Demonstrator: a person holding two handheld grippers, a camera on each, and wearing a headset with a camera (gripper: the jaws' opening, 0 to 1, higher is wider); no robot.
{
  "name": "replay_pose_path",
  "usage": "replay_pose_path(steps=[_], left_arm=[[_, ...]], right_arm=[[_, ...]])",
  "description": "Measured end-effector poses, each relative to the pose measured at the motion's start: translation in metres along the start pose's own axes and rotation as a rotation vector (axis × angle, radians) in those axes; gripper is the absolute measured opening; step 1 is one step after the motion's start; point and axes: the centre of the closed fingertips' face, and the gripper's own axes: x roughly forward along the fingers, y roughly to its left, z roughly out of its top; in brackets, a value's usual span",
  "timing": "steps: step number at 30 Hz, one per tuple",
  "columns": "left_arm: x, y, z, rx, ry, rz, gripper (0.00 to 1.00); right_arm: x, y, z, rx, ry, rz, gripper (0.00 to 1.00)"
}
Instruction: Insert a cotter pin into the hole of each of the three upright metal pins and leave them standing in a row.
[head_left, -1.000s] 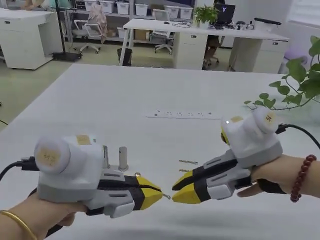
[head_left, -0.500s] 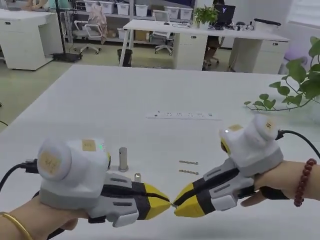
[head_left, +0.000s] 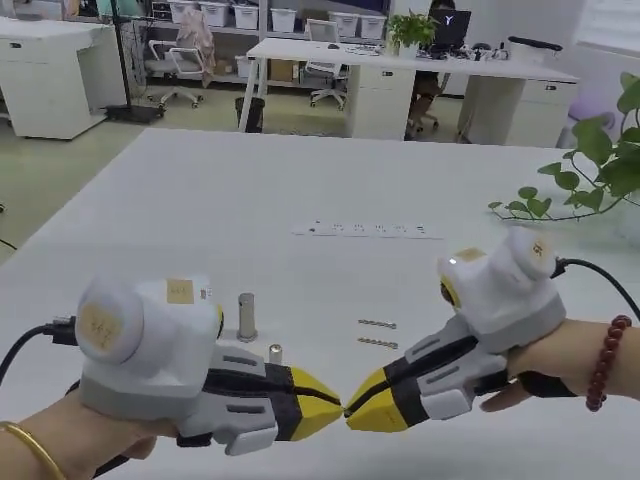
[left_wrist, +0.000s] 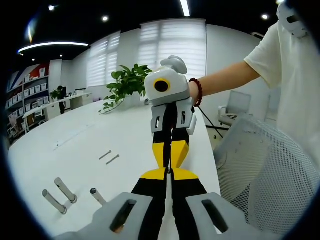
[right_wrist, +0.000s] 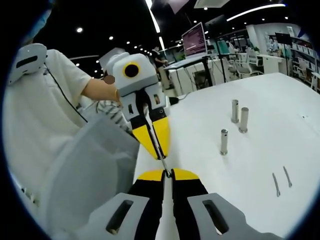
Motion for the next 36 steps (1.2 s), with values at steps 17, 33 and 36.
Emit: replay_pose_path(steps=[17,33,36], left_arm=[[0.0,0.007,-0.004,-0.033,0.01,0.043,0.01],[-0.003,0.017,-0.012,-0.054,0.025,0.101,0.09],[-0.005,0.021,-0.015,-0.062,0.022,0.137,0.12]], right_arm=[[0.006,-0.005,-0.002,-0.164,0.112,-0.069,0.03],[0.003,-0.022,-0.015,-0.233,0.241,-0.149,0.02],[0.002,-0.026,-0.015,-0.23,0.252,-0.17,0.02]])
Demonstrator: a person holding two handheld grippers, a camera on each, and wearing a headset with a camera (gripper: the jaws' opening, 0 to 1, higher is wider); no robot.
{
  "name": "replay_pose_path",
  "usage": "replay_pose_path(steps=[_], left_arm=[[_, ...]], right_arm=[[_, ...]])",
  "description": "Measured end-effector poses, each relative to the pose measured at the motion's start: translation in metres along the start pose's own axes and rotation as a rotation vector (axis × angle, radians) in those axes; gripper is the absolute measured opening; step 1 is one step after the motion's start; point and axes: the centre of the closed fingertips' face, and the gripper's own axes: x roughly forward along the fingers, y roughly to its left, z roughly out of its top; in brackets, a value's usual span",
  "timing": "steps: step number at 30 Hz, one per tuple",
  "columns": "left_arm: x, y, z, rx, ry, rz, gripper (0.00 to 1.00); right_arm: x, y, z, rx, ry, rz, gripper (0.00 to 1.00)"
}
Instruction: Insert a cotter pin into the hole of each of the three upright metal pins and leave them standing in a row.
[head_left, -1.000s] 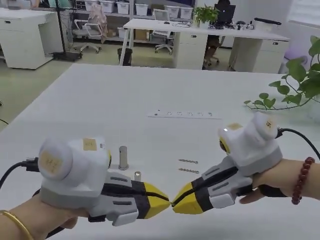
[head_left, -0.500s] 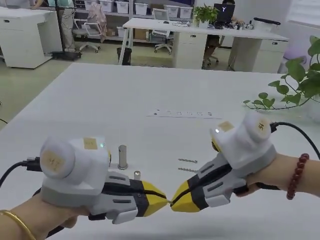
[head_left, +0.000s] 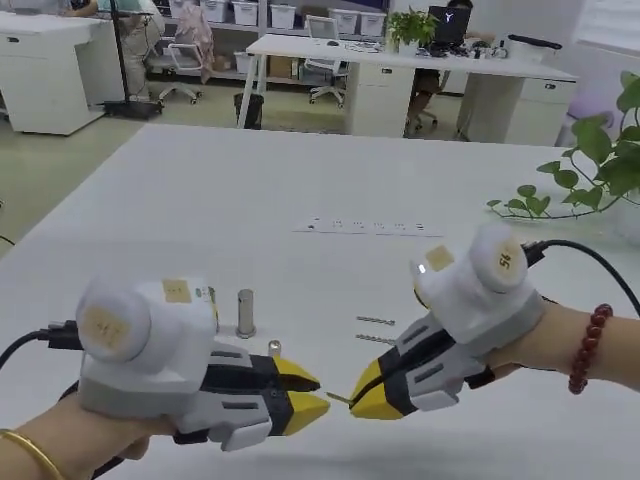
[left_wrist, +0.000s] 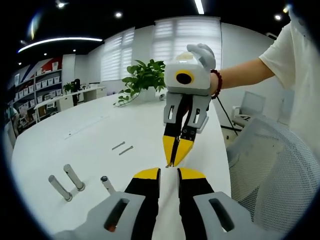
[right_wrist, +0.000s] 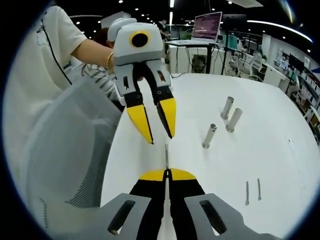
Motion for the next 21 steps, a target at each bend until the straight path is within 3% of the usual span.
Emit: replay_pose_path(steps=[7,12,16,21], left_arm=[[-0.006,0.015,-0.009,-0.017,-0.004,0.094,0.13],[-0.013,0.031,-0.016,-0.02,0.004,0.189,0.12],[-0.017,0.043,-0.024,-0.038,0.019,0.255,0.12],[-0.017,0.055,-0.031,-0.067,0.027,0.3,0.12]], right_arm=[[0.0,-0.014,-0.003,-0.006,0.044,-0.048,0.02],[0.001,-0.026,-0.009,-0.032,0.114,-0.099,0.02],[0.002,-0.035,-0.008,-0.035,0.138,-0.126,0.02],[0.004,-0.044,-0.004,-0.028,0.163,-0.144,0.02]])
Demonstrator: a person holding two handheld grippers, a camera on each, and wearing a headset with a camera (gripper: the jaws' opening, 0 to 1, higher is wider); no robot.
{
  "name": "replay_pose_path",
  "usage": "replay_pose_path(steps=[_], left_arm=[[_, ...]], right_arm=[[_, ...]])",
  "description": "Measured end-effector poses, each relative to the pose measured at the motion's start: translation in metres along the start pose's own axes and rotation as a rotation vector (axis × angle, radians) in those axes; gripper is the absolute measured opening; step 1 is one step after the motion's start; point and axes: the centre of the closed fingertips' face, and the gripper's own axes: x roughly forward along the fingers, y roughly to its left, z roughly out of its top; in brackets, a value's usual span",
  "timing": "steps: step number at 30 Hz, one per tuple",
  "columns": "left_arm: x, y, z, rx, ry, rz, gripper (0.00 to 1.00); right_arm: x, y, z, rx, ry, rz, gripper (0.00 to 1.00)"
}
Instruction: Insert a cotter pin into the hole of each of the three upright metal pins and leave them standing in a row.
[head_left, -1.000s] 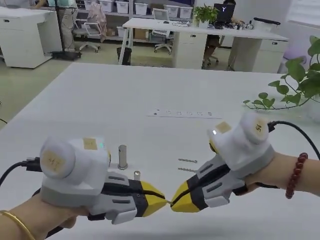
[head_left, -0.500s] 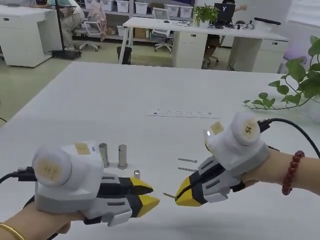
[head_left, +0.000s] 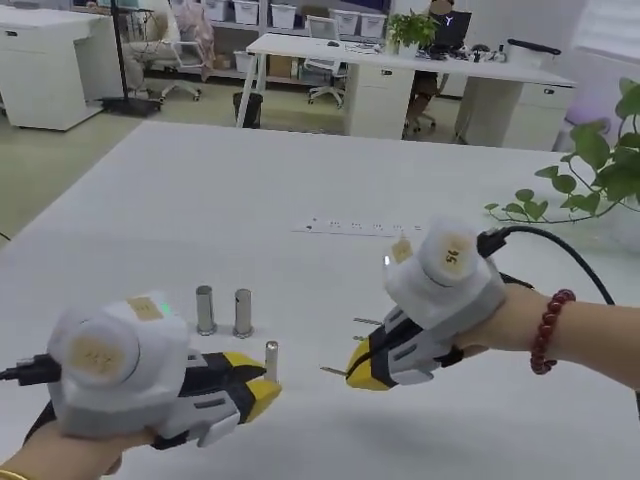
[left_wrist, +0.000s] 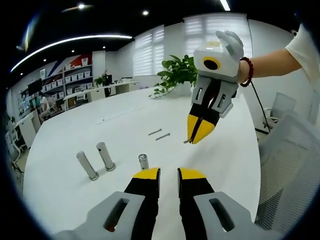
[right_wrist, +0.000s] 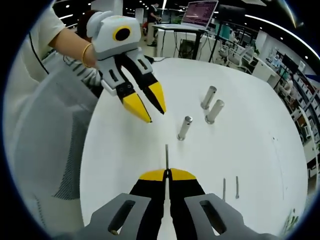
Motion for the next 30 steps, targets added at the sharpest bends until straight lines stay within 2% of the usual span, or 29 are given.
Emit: replay_pose_path(steps=[7,9,12,20,30], left_arm=[[0.009,0.018,-0.008,-0.055,0.011,0.064,0.12],[0.012,0.02,-0.009,-0.07,0.012,0.074,0.12],[0.014,0.023,-0.008,-0.088,0.005,0.086,0.12],[0.025,0.031,-0.013,-0.068,0.029,0.118,0.13],[0.036,0.036,-0.021,-0.046,0.062,0.129,0.14]], right_arm=[[0.008,-0.008,0.003,-0.008,0.042,-0.006,0.02],[0.012,-0.01,0.0,-0.023,0.075,-0.008,0.02],[0.017,-0.012,0.0,-0.029,0.094,-0.01,0.02],[0.023,-0.023,0.004,-0.045,0.135,-0.021,0.02],[0.031,-0.031,0.009,-0.043,0.179,-0.012,0.02]])
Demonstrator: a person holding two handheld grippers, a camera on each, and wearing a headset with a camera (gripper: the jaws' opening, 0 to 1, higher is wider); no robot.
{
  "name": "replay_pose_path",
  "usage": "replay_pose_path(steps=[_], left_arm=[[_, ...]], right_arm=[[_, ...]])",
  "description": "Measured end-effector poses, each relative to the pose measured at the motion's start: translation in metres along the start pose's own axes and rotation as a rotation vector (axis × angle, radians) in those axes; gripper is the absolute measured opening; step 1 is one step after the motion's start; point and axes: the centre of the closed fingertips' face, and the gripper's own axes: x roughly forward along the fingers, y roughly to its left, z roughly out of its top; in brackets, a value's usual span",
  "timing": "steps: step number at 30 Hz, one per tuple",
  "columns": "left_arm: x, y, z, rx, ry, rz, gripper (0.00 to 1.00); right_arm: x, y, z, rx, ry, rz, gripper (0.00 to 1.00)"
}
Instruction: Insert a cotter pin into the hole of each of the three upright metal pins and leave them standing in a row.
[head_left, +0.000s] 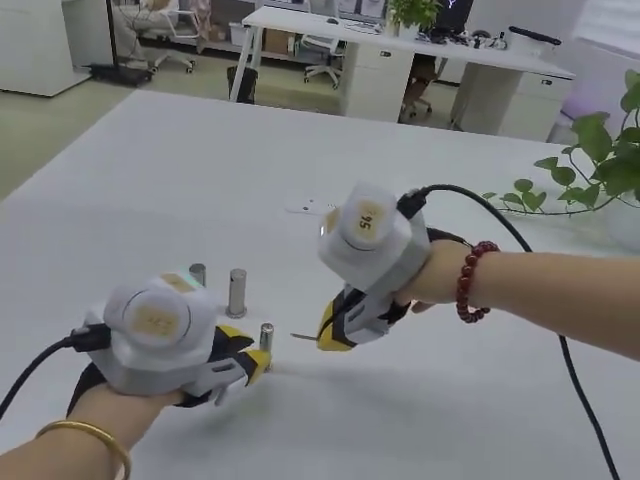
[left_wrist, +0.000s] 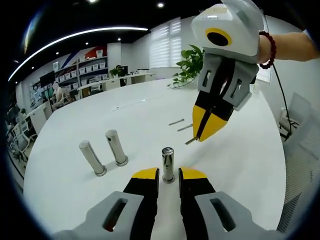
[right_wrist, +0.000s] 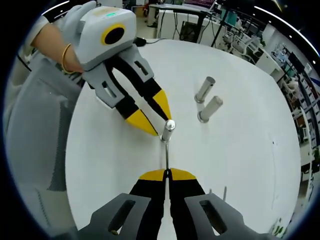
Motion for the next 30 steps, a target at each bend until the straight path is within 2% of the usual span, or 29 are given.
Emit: replay_pose_path(steps=[6,13,30], left_arm=[[0.006,0.003,-0.004,-0.01,0.013,0.006,0.14],[0.011,0.002,-0.001,-0.028,0.003,0.0,0.14],[0.012,0.002,-0.003,-0.021,0.012,-0.028,0.08]], right_arm=[[0.006,-0.003,0.003,-0.001,0.015,0.01,0.02],[0.009,-0.003,0.006,-0.006,0.026,0.022,0.02],[0.01,-0.002,0.016,-0.023,0.031,0.034,0.02]])
